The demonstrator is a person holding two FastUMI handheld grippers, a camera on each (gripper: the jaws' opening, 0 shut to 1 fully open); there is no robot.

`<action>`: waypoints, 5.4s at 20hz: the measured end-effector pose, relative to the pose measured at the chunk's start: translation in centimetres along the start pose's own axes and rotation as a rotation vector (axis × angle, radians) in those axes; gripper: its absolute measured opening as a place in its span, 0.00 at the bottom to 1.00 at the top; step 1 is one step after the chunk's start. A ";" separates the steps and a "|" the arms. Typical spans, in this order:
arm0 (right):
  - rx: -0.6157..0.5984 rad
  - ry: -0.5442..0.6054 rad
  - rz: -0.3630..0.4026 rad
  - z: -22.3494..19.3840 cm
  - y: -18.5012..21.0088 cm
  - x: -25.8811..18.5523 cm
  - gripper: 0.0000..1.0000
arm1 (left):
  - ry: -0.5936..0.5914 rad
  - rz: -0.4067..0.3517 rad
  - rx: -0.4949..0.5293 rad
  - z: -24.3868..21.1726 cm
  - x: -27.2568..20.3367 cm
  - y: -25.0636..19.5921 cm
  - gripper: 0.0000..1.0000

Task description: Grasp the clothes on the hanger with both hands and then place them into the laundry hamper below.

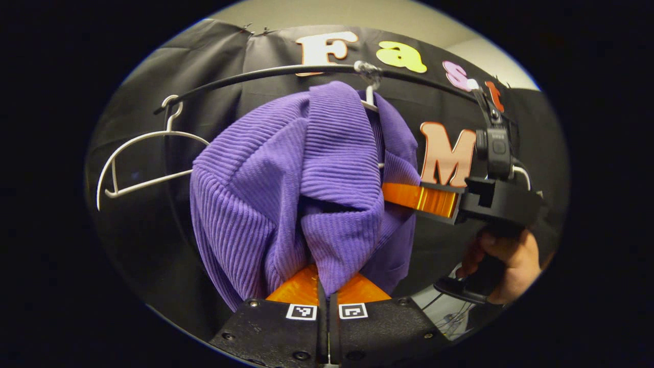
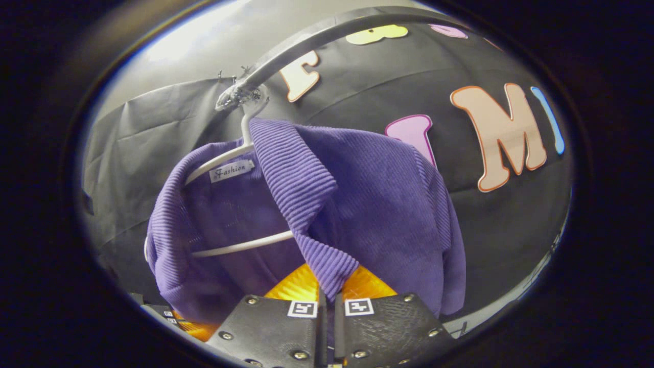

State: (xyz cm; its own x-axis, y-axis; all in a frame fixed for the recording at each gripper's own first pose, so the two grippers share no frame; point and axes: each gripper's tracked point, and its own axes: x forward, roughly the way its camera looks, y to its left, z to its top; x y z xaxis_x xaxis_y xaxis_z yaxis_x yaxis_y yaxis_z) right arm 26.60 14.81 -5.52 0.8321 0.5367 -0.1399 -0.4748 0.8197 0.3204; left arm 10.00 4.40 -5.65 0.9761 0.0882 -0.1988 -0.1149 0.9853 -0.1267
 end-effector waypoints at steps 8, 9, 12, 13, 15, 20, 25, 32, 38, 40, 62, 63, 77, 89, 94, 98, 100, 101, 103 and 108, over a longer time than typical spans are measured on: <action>-0.063 0.046 -0.044 1.2 -1.1 -3.7 0.05 | -0.082 -0.060 0.024 4.1 -4.4 -1.3 0.00; -0.081 0.039 -0.057 1.7 -1.3 -4.0 0.05 | -0.090 -0.060 0.019 4.9 -5.2 -1.0 0.00; -0.138 0.006 -0.101 3.5 -2.1 -5.4 0.05 | -0.091 -0.038 -0.004 6.4 -7.4 0.5 0.00; -0.159 -0.009 -0.118 4.2 -2.4 -5.7 0.05 | -0.095 -0.021 0.003 7.0 -8.2 1.3 0.00; -0.199 -0.034 -0.151 5.5 -2.9 -5.9 0.06 | -0.104 0.022 0.021 8.1 -9.4 3.2 0.01; -0.266 -0.098 -0.216 7.9 -3.5 -6.1 0.05 | -0.103 0.136 0.009 9.9 -10.5 9.1 0.00; -0.283 -0.129 -0.239 9.5 -3.9 -5.8 0.05 | -0.152 0.170 0.061 13.0 -10.0 11.8 0.01; -0.287 -0.171 -0.284 11.3 -4.8 -4.3 0.05 | -0.157 0.169 0.062 15.3 -6.6 14.6 0.00; -0.337 -0.217 -0.376 13.3 -6.9 -3.2 0.05 | -0.176 0.149 0.077 17.5 -3.2 16.4 0.00; -0.345 -0.239 -0.402 14.0 -7.5 -2.5 0.05 | -0.204 0.147 0.091 18.7 -2.2 16.8 0.00; -0.299 -0.416 -0.583 17.3 -15.5 3.1 0.05 | -0.242 0.049 0.010 20.4 7.8 15.2 0.01; -0.291 -0.416 -0.577 16.9 -15.6 3.4 0.05 | -0.237 0.049 0.002 19.9 8.2 15.4 0.00; -0.200 -0.087 -0.492 -1.1 -15.4 2.8 0.05 | -0.076 0.098 -0.070 5.9 7.9 16.3 0.00; -0.220 0.033 -0.402 -7.1 -9.8 -7.3 0.05 | 0.030 0.141 -0.089 -1.6 -1.8 14.1 0.01; -0.203 0.035 -0.364 -7.6 -7.6 -10.6 0.05 | 0.049 0.091 -0.075 -2.7 -3.9 10.7 0.00; -0.175 0.009 -0.356 -6.8 -6.6 -12.3 0.05 | 0.059 0.023 -0.045 -3.0 -4.3 6.9 0.01; -0.163 -0.006 -0.355 -6.2 -5.9 -12.9 0.05 | 0.049 -0.015 -0.035 -2.4 -3.9 5.0 0.00; -0.167 -0.017 -0.361 -5.8 -5.8 -13.2 0.05 | 0.045 -0.037 -0.025 -2.1 -3.6 4.0 0.01; -0.152 -0.042 -0.368 -4.7 -5.5 -13.8 0.05 | 0.034 -0.086 -0.017 -1.3 -2.9 1.8 0.01; -0.188 -0.133 -0.405 -0.6 -4.8 -14.5 0.05 | -0.007 -0.196 -0.005 1.4 -0.2 -2.9 0.00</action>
State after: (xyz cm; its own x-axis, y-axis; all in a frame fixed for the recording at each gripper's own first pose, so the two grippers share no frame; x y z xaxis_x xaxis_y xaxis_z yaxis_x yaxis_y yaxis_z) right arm 16.62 3.17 -5.62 0.9849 0.1458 -0.0936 -0.1377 0.9866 0.0875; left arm 10.44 1.72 -3.91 0.9810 -0.1041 -0.1636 0.0764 0.9829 -0.1675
